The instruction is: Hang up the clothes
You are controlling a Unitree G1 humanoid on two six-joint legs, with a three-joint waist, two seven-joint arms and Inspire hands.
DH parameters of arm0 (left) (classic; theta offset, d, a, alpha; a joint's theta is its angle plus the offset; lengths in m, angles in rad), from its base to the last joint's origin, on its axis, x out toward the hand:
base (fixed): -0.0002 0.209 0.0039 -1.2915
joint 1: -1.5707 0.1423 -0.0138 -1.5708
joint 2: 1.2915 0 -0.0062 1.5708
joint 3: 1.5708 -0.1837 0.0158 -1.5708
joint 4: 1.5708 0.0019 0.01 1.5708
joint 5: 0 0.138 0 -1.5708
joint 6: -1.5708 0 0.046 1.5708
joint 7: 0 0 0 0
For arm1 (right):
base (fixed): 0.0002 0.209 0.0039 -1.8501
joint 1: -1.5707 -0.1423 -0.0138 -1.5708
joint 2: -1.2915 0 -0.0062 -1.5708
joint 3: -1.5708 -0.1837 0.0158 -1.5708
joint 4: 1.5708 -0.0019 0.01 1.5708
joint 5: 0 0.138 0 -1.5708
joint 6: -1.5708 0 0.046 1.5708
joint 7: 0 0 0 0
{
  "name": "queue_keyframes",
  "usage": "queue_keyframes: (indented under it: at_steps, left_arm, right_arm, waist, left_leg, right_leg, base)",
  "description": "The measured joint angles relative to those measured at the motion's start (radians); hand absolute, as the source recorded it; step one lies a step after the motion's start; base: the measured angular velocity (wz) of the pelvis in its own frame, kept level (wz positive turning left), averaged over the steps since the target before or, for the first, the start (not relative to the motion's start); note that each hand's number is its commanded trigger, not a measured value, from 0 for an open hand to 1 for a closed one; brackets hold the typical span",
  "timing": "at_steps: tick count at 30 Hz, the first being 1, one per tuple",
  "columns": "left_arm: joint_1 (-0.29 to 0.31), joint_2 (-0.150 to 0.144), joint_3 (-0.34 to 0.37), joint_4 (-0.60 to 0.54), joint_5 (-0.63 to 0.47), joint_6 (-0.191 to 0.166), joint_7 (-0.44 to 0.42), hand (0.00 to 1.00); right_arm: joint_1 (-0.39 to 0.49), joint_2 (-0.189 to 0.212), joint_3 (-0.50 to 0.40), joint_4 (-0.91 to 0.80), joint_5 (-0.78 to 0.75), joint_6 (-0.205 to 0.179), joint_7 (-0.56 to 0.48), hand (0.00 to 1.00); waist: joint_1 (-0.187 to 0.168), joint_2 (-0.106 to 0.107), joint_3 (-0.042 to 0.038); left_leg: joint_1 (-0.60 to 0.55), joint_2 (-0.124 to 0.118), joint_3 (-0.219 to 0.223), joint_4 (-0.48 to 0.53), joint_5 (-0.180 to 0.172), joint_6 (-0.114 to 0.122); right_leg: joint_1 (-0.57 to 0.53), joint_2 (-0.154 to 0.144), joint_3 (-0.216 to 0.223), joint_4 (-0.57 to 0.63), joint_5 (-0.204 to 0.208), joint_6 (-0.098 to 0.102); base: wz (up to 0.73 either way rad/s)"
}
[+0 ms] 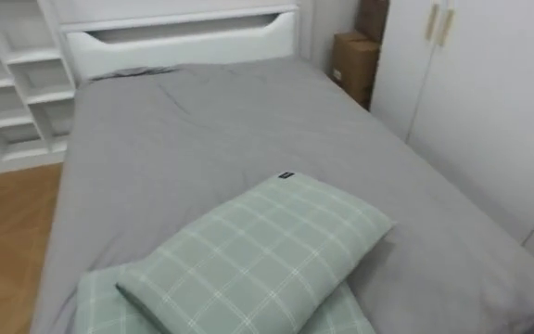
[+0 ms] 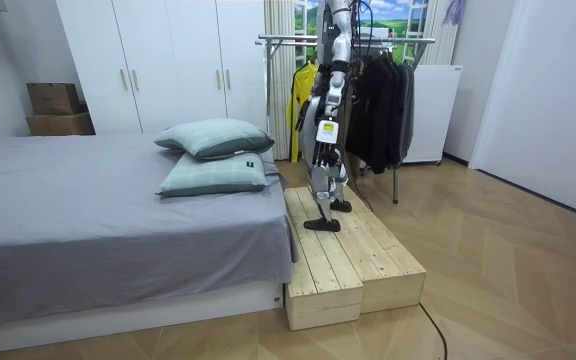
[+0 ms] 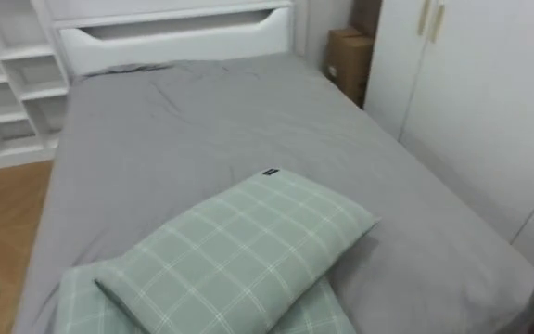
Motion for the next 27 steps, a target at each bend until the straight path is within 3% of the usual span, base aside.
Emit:
queue_keyframes:
  at_steps: [1, 2, 9, 14, 18, 23, 27]
  left_arm:
    - [0.003, -0.002, 0.001, 0.009, 0.0, 0.0, 0.003, 0.0]
    - [0.003, -0.006, 0.001, 0.023, 0.001, 0.0, 0.003, 0.0]
    - [0.012, -0.029, 0.0, 0.02, 0.003, 0.022, 0.003, 0.0]
    - [0.005, -0.024, 0.009, -0.058, 0.013, 0.05, 0.014, 0.0]
    - [-0.012, -0.021, 0.02, -0.096, 0.011, 0.044, 0.044, 0.0]
    - [-0.033, -0.021, 0.015, -0.1, 0.0, 0.008, 0.047, 0.0]
    - [-0.033, -0.022, -0.001, -0.1, -0.01, 0.005, 0.044, 0.0]
  right_arm:
    - [-0.012, 0.001, 0.004, -0.001, -0.011, -0.005, -0.001, 0.0]
    - [-0.019, 0.0, 0.01, -0.004, -0.03, -0.011, -0.002, 0.0]
    - [0.002, 0.001, 0.063, -0.003, -0.039, -0.027, 0.002, 0.0]
    - [0.027, 0.001, 0.069, 0.012, -0.035, -0.021, 0.003, 0.0]
    - [0.045, 0.001, 0.068, 0.031, -0.035, -0.019, 0.004, 0.0]
    - [0.066, 0.003, 0.068, 0.028, -0.033, -0.022, 0.013, 0.0]
    - [0.069, 0.005, 0.069, 0.029, -0.024, -0.023, 0.02, 0.0]
  waist:
    - [0.0, -0.002, 0.0056]
    - [0.003, -0.001, 0.0062]
    - [0.017, -0.008, 0.0013]
    - [-0.006, -0.011, 0.0005]
    - [-0.011, -0.017, -0.0017]
    - [-0.028, -0.029, -0.0094]
    - [-0.033, -0.034, -0.0136]
  left_leg:
    - [-0.008, -0.003, -0.008, 0.008, 0.0, 0.0]
    - [-0.014, -0.003, -0.015, 0.012, 0.0, -0.001]
    - [-0.022, 0.004, -0.025, 0.011, 0.008, -0.013]
    - [-0.032, 0.006, -0.041, 0.026, 0.011, -0.018]
    - [-0.038, 0.005, -0.045, 0.033, 0.012, -0.019]
    - [-0.038, 0.004, -0.047, 0.034, 0.015, -0.021]
    - [-0.036, 0.005, -0.046, 0.034, 0.017, -0.024]
  right_leg:
    - [0.007, 0.002, 0.0, -0.012, 0.001, 0.001]
    - [0.005, 0.004, 0.003, -0.013, 0.001, 0.001]
    - [0.009, 0.016, 0.024, -0.029, 0.0, 0.001]
    - [0.015, 0.023, 0.016, -0.029, 0.001, 0.0]
    - [0.015, 0.025, 0.011, -0.028, 0.001, -0.002]
    - [0.006, 0.025, 0.022, -0.03, -0.004, -0.013]
    - [0.006, 0.027, 0.022, -0.03, -0.005, -0.014]
  base:
    - [0.15]
    - [0.21]
    - [0.04]
    - [0.11]
    - [0.03]
    - [-0.01]
    - [0.0]
